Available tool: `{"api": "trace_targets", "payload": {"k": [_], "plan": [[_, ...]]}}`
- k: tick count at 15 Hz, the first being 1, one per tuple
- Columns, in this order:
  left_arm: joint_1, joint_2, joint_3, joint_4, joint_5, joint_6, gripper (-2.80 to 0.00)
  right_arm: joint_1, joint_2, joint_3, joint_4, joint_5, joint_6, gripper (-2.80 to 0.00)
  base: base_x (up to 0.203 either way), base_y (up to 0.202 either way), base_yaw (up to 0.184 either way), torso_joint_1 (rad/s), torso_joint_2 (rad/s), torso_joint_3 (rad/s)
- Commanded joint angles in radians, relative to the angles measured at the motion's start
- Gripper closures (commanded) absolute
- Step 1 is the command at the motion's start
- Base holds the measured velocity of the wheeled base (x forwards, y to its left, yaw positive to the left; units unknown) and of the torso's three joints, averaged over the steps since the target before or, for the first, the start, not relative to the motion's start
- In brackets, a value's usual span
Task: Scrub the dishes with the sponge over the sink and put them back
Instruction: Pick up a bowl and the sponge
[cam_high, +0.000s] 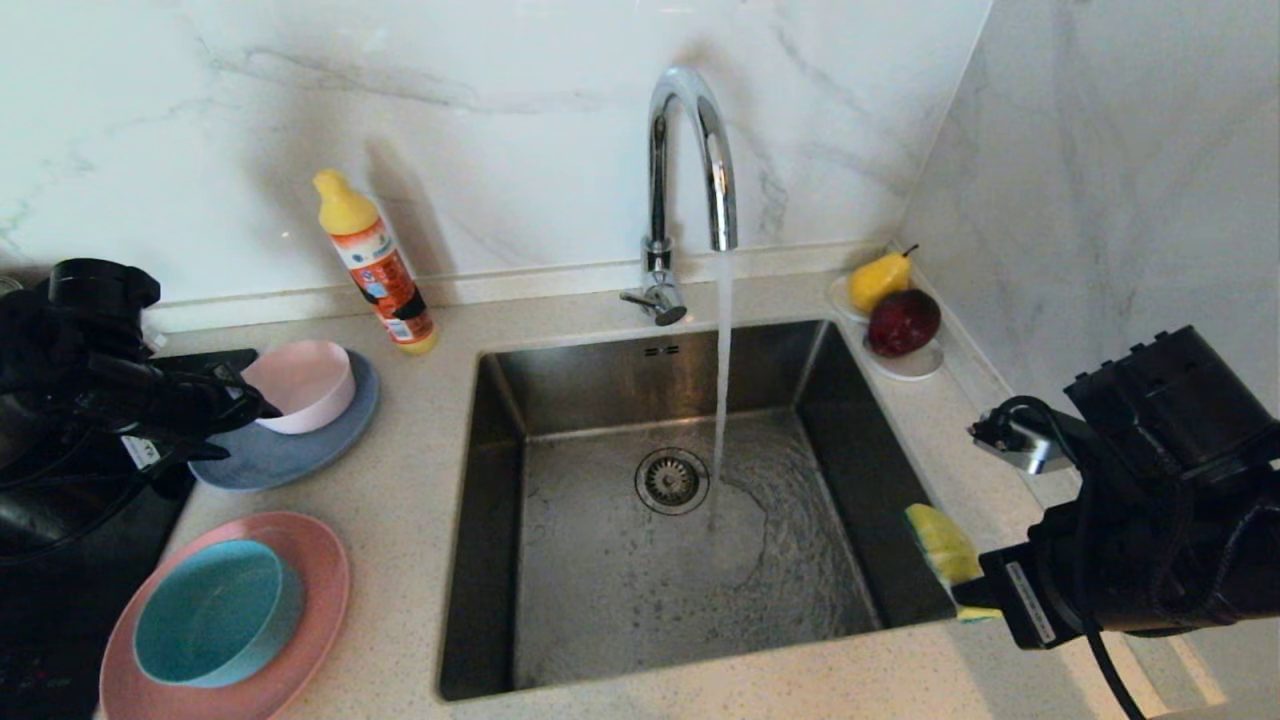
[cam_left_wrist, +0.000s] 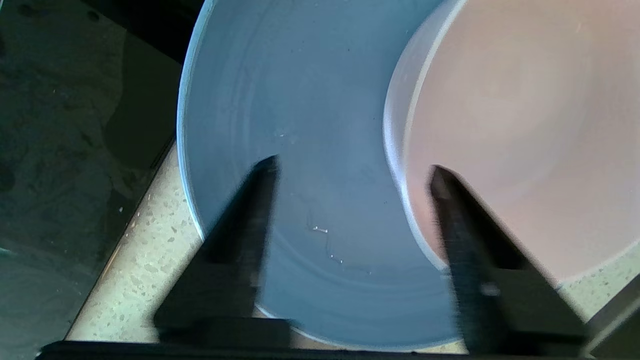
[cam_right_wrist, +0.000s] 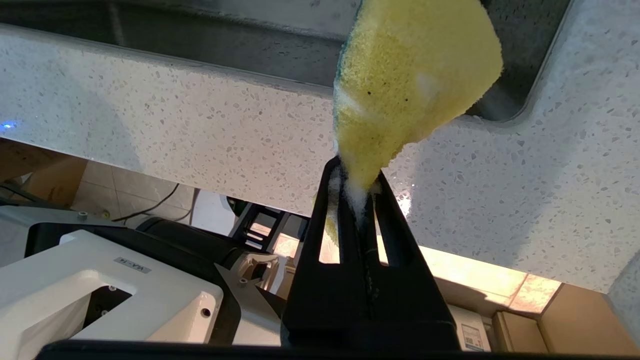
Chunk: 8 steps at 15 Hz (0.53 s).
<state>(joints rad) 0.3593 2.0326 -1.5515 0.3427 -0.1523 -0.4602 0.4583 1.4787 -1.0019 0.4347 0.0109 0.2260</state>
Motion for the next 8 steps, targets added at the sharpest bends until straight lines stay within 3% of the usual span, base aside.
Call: {"api": "trace_targets", "payload": {"k": [1,8], "plan": [[0.001,0.002,-0.002,0.001,0.0,-0.003,0.0,0.0,0.0,-0.003,0.003,0.0,0.001,0.0,0.0,0.0,0.0,0.0,0.0,0.0],[0.011,-0.013,-0.005,0.007,0.005,-0.001,0.0,0.0,0.003,-0.011,0.003,0.0,0.001,0.0,0.0,0.0,0.0,0.0,0.0,0.0]]}}
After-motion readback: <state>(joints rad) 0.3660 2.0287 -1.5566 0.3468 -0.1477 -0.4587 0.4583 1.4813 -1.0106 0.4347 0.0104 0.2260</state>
